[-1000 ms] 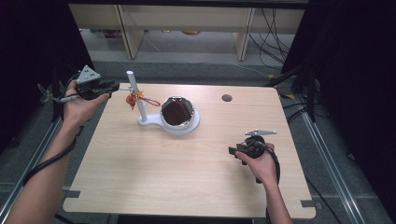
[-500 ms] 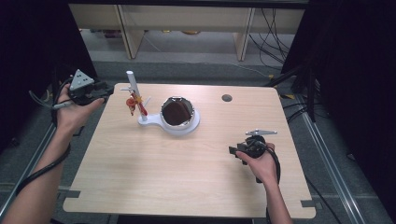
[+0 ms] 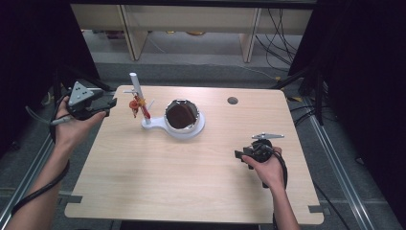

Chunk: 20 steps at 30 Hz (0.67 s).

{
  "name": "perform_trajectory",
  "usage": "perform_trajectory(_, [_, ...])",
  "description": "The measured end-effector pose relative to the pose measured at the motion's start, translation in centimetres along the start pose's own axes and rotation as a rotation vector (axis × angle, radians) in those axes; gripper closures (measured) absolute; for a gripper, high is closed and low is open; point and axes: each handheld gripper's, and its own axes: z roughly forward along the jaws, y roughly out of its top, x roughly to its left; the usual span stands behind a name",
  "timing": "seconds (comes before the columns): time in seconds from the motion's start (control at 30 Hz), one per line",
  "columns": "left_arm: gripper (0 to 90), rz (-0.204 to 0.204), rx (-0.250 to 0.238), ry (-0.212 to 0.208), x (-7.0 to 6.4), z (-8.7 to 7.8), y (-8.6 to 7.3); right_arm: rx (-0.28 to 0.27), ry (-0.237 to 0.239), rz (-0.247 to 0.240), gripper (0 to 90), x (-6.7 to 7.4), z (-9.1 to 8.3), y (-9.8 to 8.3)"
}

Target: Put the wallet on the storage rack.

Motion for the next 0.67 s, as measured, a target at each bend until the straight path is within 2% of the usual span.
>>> perform_trajectory(0.07, [39.5,-0.004,-0.005,-0.006,-0.4,-0.2,-0.4,-0.009,-0.009,-0.028,54.0,-0.3,0.0,0.0])
perform_trajectory(0.2, [36.4,-0.008,-0.015,-0.003,-1.1,-0.8,-1.4,-0.012,-0.007,-0.030,53.9,-0.4,0.0,0.0])
perform_trajectory(0.27, [35.0,-0.017,-0.024,0.000,-1.7,-1.2,-2.4,0.008,-0.012,-0.005,53.8,-0.3,-0.2,-0.1])
perform_trajectory(0.3, [34.7,-0.027,-0.028,0.000,-2.1,-1.4,-3.0,0.004,-0.014,-0.008,53.8,-0.3,-0.2,-0.1])
perform_trajectory(0.43, [33.1,-0.083,-0.044,-0.012,-3.9,-2.1,-6.2,-0.017,-0.007,-0.026,53.3,-0.6,0.1,-0.2])
perform_trajectory(0.47, [32.7,-0.096,-0.037,-0.014,-4.4,-2.3,-7.2,0.005,-0.021,-0.020,52.8,-0.5,0.1,-0.2])
perform_trajectory(0.53, [32.1,-0.134,-0.050,-0.026,-5.4,-2.6,-9.2,-0.005,-0.001,-0.023,52.1,-0.6,0.2,-0.4])
perform_trajectory(0.57, [31.8,-0.152,-0.048,-0.029,-6.0,-2.7,-10.2,0.008,-0.006,0.034,51.7,-0.2,0.3,-0.5])
perform_trajectory(0.6, [31.7,-0.171,-0.058,-0.041,-6.5,-2.8,-11.0,-0.003,0.000,0.007,51.4,-0.4,0.3,-0.5])
perform_trajectory(0.63, [31.5,-0.184,-0.059,-0.041,-6.9,-2.9,-11.5,0.020,0.000,0.041,51.1,-0.2,0.2,-0.5])
perform_trajectory(0.67, [31.1,-0.200,-0.072,-0.047,-7.4,-3.0,-12.4,-0.003,-0.013,-0.013,50.5,-0.7,0.4,-0.4])
